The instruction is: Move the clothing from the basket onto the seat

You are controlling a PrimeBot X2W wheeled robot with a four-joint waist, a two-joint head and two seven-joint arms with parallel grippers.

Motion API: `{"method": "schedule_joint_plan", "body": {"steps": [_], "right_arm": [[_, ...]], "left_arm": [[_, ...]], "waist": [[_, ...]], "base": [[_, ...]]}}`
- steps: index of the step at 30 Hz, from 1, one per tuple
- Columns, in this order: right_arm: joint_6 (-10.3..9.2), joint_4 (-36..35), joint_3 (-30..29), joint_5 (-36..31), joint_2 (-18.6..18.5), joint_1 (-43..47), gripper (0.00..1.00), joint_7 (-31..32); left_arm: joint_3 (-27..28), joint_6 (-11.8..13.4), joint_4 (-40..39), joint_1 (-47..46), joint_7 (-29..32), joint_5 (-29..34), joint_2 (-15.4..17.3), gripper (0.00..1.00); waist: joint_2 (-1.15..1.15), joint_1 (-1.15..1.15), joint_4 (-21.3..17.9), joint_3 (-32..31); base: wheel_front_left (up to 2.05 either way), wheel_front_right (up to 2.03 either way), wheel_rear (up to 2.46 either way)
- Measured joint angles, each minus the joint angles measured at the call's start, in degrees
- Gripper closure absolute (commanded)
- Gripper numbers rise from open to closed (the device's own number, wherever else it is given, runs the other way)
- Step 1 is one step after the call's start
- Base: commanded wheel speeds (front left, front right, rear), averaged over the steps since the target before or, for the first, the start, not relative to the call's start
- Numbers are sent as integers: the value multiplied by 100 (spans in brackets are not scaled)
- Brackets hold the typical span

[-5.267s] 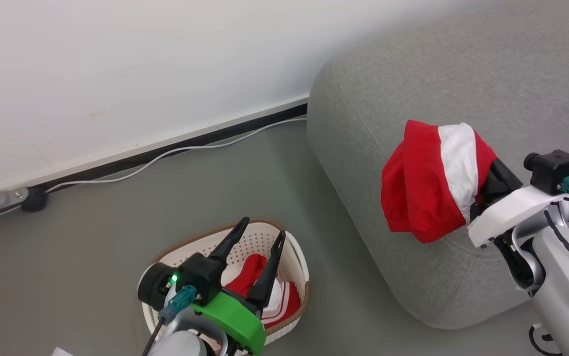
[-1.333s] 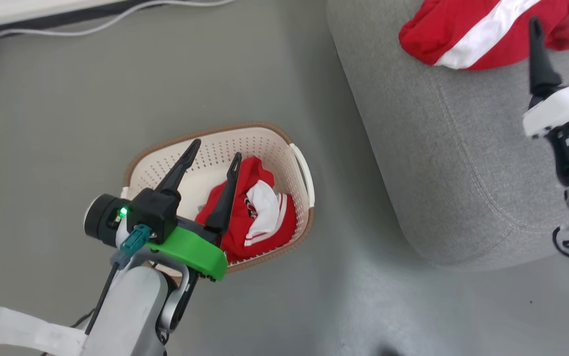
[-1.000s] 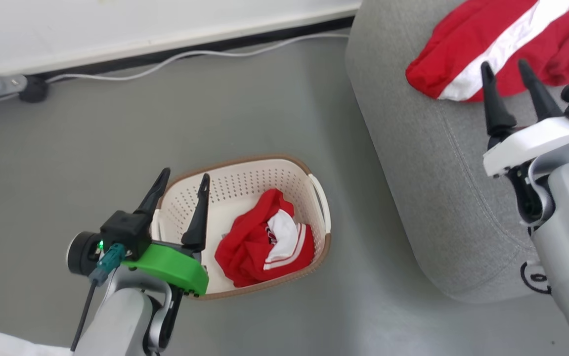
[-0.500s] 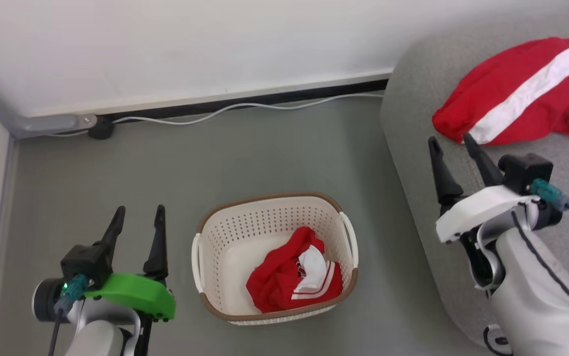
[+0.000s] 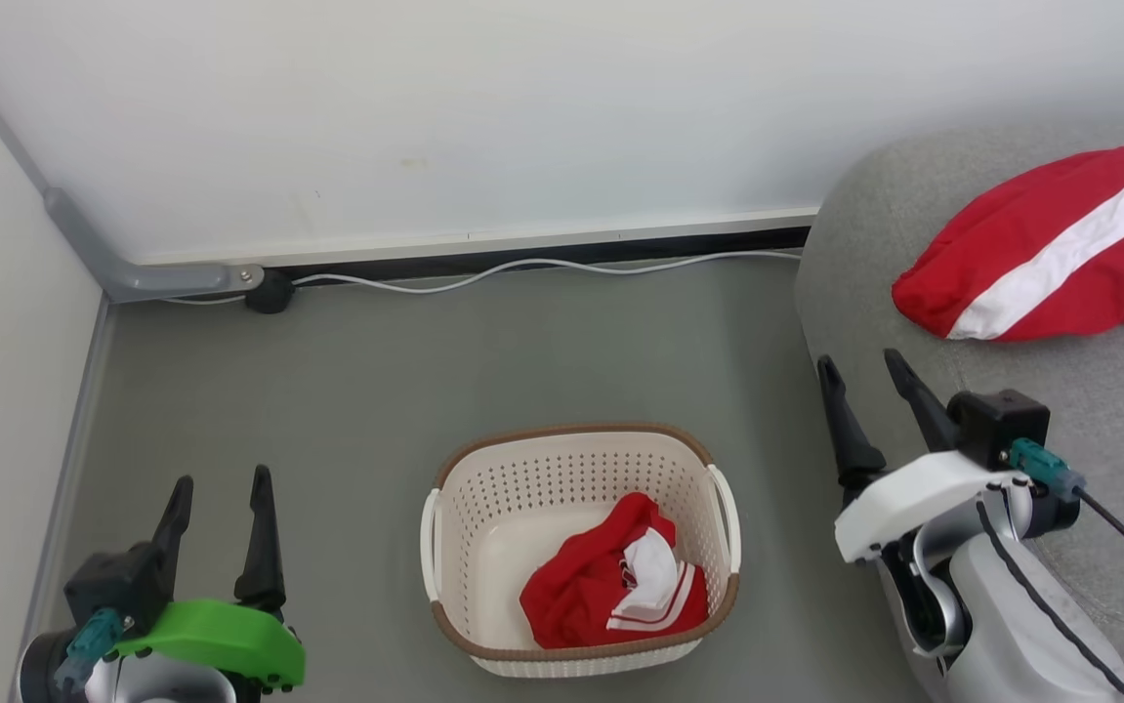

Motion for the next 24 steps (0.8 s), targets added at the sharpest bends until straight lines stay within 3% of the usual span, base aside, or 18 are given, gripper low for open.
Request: {"method": "schedule_joint_plan", "body": {"steps": [24], "right_arm": [[-159,-516,27,-34,64,693,0,0]], "left_arm": [[387,2,-359,560,0,47,-13,0]], "waist": [[0,0,-17,-168]], "base": [[0,0,0]]}}
